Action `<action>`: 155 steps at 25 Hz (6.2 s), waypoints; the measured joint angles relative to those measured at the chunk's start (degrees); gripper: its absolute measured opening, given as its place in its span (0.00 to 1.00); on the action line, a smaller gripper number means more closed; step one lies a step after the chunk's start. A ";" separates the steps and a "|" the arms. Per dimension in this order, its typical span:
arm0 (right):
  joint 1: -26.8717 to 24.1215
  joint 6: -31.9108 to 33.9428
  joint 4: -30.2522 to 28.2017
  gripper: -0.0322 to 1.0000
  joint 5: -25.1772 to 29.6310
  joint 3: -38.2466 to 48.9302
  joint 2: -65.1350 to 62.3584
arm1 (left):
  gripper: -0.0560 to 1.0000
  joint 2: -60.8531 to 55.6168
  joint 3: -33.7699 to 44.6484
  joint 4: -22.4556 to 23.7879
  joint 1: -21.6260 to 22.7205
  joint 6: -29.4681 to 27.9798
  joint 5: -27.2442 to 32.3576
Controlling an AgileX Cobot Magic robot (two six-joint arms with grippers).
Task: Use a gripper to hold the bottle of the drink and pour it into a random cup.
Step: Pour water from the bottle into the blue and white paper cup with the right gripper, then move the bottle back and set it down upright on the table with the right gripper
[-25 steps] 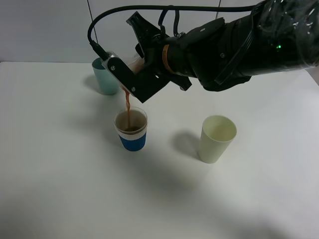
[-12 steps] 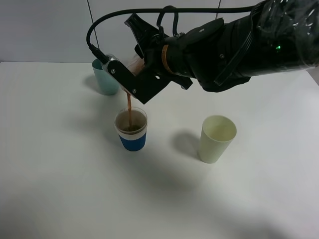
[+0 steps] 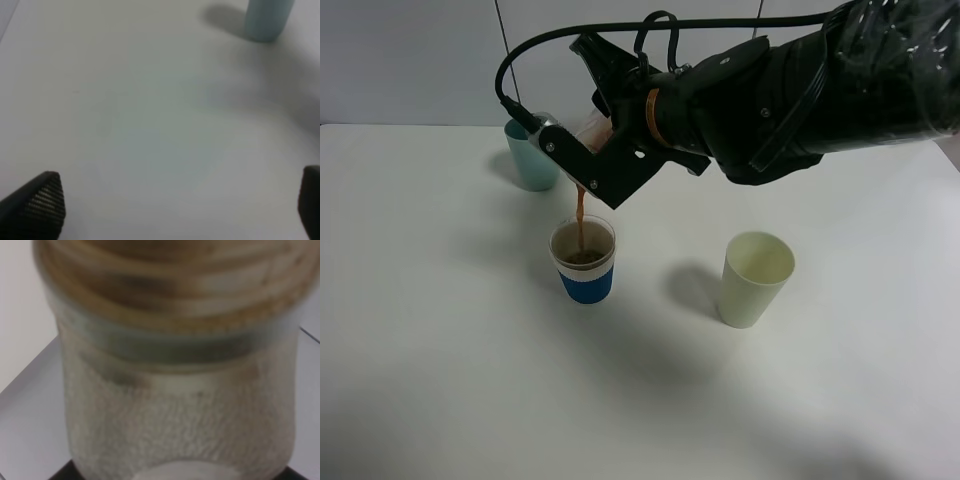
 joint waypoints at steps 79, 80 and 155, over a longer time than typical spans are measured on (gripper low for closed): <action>3.73 -9.96 0.02 0.38 3.91 0.00 0.00 | 0.93 0.00 0.00 0.00 0.00 0.00 0.00; 3.89 -10.45 0.02 0.38 4.15 0.00 0.00 | 0.93 0.00 0.00 0.00 0.00 0.00 0.00; -30.12 53.82 46.70 0.38 -33.24 3.27 -0.88 | 0.93 0.00 0.00 0.00 0.00 0.00 0.00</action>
